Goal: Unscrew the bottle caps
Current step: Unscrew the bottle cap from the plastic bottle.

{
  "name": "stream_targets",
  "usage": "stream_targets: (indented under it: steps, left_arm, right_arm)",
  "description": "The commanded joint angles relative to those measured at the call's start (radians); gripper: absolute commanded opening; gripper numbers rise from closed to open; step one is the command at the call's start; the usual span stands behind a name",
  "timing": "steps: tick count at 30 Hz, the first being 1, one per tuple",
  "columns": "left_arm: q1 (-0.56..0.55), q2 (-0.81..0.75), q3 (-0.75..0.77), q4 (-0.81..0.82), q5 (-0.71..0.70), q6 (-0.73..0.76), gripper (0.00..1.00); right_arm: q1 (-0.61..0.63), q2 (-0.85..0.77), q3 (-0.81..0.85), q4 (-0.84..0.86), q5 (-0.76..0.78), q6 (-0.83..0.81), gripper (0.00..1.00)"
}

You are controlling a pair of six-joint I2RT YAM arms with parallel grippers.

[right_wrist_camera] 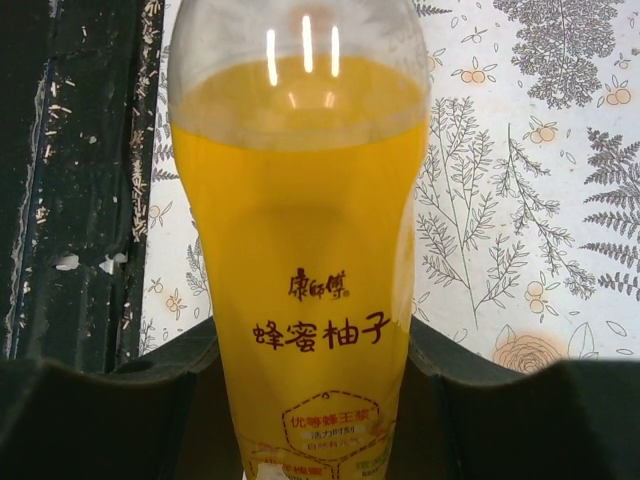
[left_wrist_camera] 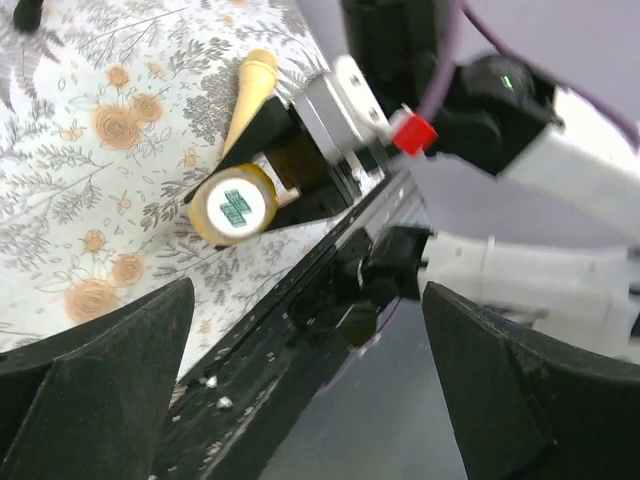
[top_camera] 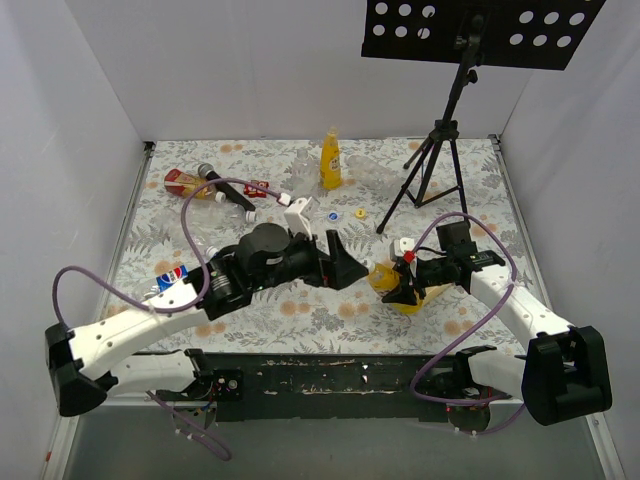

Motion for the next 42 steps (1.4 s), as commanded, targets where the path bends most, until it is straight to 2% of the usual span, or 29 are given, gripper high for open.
stream_targets:
  steps: [1,5,9,13,18,20,26,28,36,38,42]
  left_arm:
    - [0.0,-0.156,-0.089,0.012,0.126,0.377,0.98]
    - [0.0,-0.249,-0.164,-0.009,0.099,0.654,0.98]
    - [0.0,-0.296,-0.243,0.052,0.201,0.959,0.98]
    - [0.0,-0.262,-0.272,0.15,0.275,1.113,0.98]
    - [0.021,-0.107,-0.2,0.193,0.365,1.164,0.97]
    - [0.032,-0.044,-0.166,0.204,0.421,1.163,0.93]
    - [0.049,0.057,-0.135,0.316,0.462,1.151,0.86]
    - [0.054,0.085,-0.116,0.324,0.485,1.149,0.81]
    - [0.058,0.195,-0.037,0.284,0.554,1.144,0.47]
    - [0.06,0.209,-0.028,0.252,0.559,1.147,0.41]
    - [0.06,0.214,-0.025,0.238,0.559,1.152,0.4]
  right_arm:
    - [-0.003,-0.012,0.032,0.009,-0.051,-0.051,0.01]
    - [-0.005,-0.008,0.038,-0.026,-0.063,-0.094,0.01]
    - [-0.008,-0.009,0.036,-0.055,-0.071,-0.14,0.01]
    - [-0.011,-0.009,0.035,-0.081,-0.083,-0.186,0.01]
    - [-0.011,0.011,0.044,-0.117,-0.086,-0.231,0.01]
    - [-0.011,0.022,0.053,-0.135,-0.089,-0.244,0.01]
    - [-0.011,0.025,0.058,-0.154,-0.094,-0.264,0.01]
    - [-0.011,0.025,0.058,-0.155,-0.095,-0.266,0.01]
    - [-0.011,0.02,0.059,-0.155,-0.094,-0.266,0.01]
    - [-0.011,0.019,0.059,-0.155,-0.092,-0.266,0.01]
    - [-0.011,0.019,0.059,-0.155,-0.094,-0.266,0.01]
